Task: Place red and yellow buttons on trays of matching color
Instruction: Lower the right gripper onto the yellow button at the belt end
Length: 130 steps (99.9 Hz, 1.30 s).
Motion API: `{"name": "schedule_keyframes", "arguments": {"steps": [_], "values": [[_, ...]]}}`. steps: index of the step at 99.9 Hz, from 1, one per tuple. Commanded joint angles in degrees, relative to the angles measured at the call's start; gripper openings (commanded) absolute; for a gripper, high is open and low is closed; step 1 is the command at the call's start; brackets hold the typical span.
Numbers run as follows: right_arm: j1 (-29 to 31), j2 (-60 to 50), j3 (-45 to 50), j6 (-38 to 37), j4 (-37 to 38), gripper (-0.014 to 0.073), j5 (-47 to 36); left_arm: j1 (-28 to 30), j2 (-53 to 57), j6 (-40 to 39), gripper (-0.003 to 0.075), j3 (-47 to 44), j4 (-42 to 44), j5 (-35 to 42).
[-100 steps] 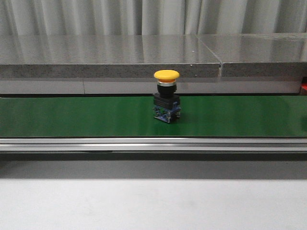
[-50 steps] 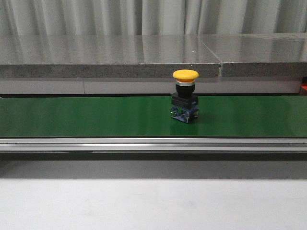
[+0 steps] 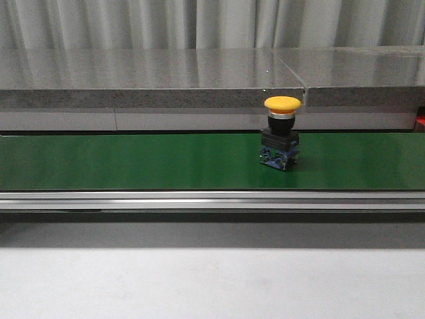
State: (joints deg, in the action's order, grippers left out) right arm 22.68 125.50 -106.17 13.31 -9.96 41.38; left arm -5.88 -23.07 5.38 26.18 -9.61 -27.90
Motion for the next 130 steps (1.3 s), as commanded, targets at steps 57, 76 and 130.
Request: {"name": "schedule_keyframes", "arguments": {"steps": [57, 76, 130], "values": [[0.10, -17.06, -6.42, 0.56, -2.59, 0.0543, 14.32, -0.41, -0.36, 0.05, -0.0019, 1.79, -0.95, 4.03], [-2.09, -23.31, -2.10, 1.60, -3.15, 0.0542, 17.48, -0.41, -0.36, 0.05, -0.0019, 1.79, -0.95, 4.03], [-10.62, -49.77, 33.39, 2.00, -3.47, 0.0542, 9.44, -0.41, -0.36, 0.05, -0.0019, 1.79, -0.95, 4.03]]}}
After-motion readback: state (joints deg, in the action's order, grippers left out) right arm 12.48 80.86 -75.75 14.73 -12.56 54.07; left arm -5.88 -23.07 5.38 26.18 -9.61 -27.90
